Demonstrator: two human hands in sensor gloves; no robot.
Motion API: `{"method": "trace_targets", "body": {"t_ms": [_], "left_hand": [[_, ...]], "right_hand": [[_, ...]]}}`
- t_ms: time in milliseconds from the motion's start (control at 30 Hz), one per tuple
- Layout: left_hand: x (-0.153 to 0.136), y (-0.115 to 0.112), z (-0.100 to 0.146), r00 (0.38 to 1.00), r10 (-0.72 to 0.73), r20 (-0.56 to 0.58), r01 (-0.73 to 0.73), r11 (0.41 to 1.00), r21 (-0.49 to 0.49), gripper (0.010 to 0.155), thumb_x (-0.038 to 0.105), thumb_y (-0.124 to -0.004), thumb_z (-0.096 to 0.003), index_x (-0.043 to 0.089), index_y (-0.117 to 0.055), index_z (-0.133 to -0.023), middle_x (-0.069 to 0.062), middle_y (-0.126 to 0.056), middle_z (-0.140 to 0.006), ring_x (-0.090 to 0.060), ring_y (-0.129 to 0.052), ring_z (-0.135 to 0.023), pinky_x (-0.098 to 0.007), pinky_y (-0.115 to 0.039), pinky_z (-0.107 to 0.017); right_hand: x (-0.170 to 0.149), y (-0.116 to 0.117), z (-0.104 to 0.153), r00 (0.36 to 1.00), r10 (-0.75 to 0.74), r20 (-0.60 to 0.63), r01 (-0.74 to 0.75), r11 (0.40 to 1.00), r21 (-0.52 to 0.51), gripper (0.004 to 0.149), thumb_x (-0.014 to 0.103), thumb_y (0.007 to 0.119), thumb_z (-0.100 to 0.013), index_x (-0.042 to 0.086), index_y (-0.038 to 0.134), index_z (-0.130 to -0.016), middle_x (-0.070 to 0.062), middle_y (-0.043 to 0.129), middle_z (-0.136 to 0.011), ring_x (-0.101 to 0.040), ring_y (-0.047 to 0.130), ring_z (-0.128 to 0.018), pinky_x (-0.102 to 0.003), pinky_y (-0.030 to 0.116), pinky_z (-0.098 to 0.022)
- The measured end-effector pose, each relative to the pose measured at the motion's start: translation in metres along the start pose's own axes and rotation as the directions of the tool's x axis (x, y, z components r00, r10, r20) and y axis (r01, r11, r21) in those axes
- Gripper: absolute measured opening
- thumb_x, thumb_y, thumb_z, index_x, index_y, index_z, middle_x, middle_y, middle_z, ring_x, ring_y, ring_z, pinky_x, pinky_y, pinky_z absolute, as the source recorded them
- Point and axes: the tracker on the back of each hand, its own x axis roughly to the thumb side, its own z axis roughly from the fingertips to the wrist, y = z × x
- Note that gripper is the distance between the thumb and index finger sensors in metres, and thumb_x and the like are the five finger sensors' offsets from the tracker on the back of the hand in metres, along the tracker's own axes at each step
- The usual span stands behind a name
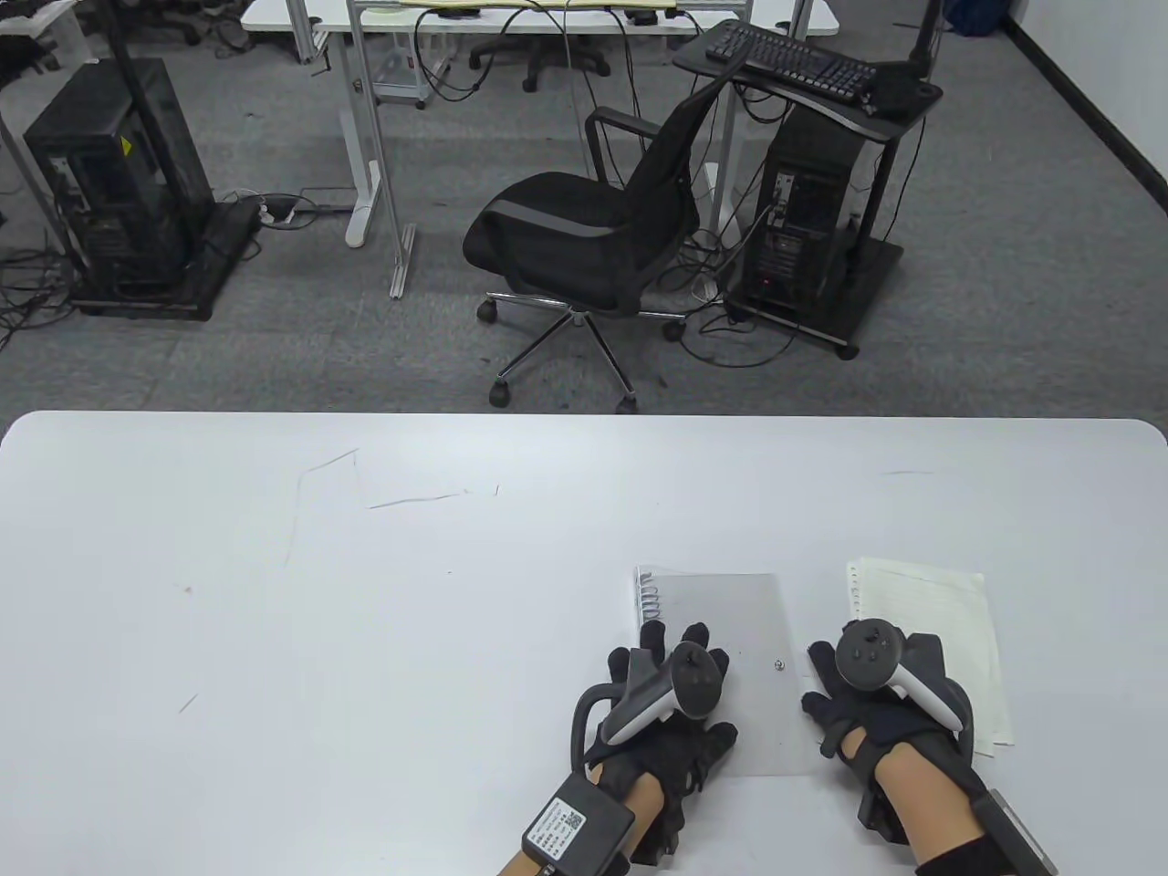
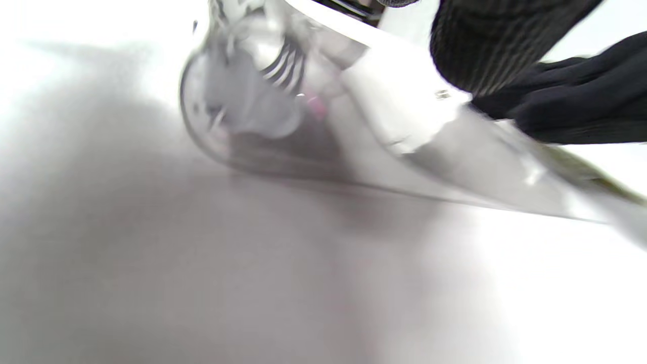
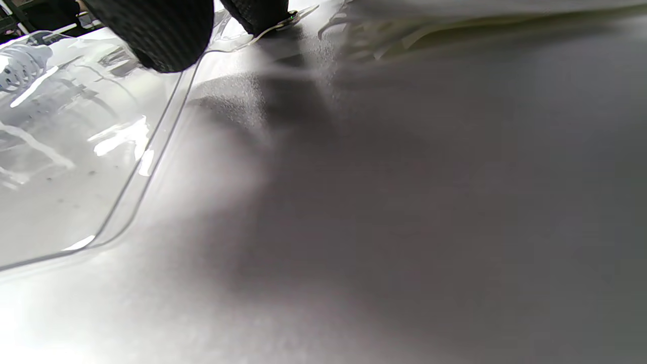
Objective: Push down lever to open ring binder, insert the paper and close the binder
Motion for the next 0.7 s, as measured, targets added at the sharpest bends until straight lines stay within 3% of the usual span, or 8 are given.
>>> {"method": "trace_targets", "body": {"t_ms": [100,300,433,567,700], "left_hand": [[0.002,0.003,0.008,0.996,-0.071,0.058,0.078,0.99,-0.119,0.087,0.057,-0.085,-0.0432,0.048,-0.023,-0.103,0.027,0.004,-0.11,-0.021,0.014,-0.103,-0.057,-0.004,-0.069],[-0.007,-0.002,0.007,0.98,-0.193,0.038,0.197,0.961,-0.194,0.099,0.051,-0.097,-0.0374,0.045,-0.023,-0.103,0.023,0.006,-0.109,-0.026,0.008,-0.107,-0.059,-0.007,-0.071],[-0.004,0.0,0.008,0.981,-0.193,0.031,0.196,0.965,-0.176,0.092,0.042,-0.094,-0.0437,0.044,-0.023,-0.103,0.021,0.005,-0.11,-0.03,0.004,-0.109,-0.059,-0.012,-0.073],[-0.001,0.002,0.011,0.977,-0.209,0.049,0.215,0.964,-0.156,0.088,0.047,-0.087,-0.0466,0.042,-0.019,-0.102,0.007,-0.002,-0.114,-0.042,-0.004,-0.108,-0.062,-0.024,-0.076],[-0.002,0.013,0.014,0.988,-0.148,0.044,0.15,0.987,-0.054,0.082,0.05,-0.075,-0.0489,0.038,-0.014,-0.101,-0.003,-0.016,-0.117,-0.048,-0.026,-0.109,-0.063,-0.042,-0.077]], "right_hand": [[-0.001,-0.001,0.0,1.0,-0.017,0.006,0.017,1.0,-0.004,0.065,0.046,0.069,-0.053,0.026,0.044,-0.109,-0.009,0.008,-0.12,-0.044,-0.006,-0.099,-0.077,0.01,-0.062],[-0.002,-0.001,0.0,1.0,-0.027,0.006,0.027,1.0,-0.003,0.062,0.042,0.068,-0.053,0.027,0.045,-0.109,-0.01,0.008,-0.119,-0.043,-0.006,-0.099,-0.077,0.011,-0.062],[-0.003,-0.002,0.0,0.999,-0.032,0.003,0.032,0.999,-0.002,0.061,0.038,0.069,-0.053,0.028,0.045,-0.108,-0.01,0.01,-0.119,-0.044,-0.006,-0.099,-0.076,0.012,-0.062],[-0.004,-0.002,0.001,0.999,-0.047,0.007,0.047,0.999,0.0,0.06,0.037,0.069,-0.053,0.029,0.045,-0.108,-0.01,0.01,-0.119,-0.043,-0.006,-0.099,-0.076,0.012,-0.063],[-0.005,-0.002,0.0,0.998,-0.059,0.011,0.059,0.998,0.002,0.06,0.037,0.069,-0.053,0.029,0.046,-0.108,-0.01,0.01,-0.119,-0.043,-0.006,-0.099,-0.076,0.012,-0.063]]}}
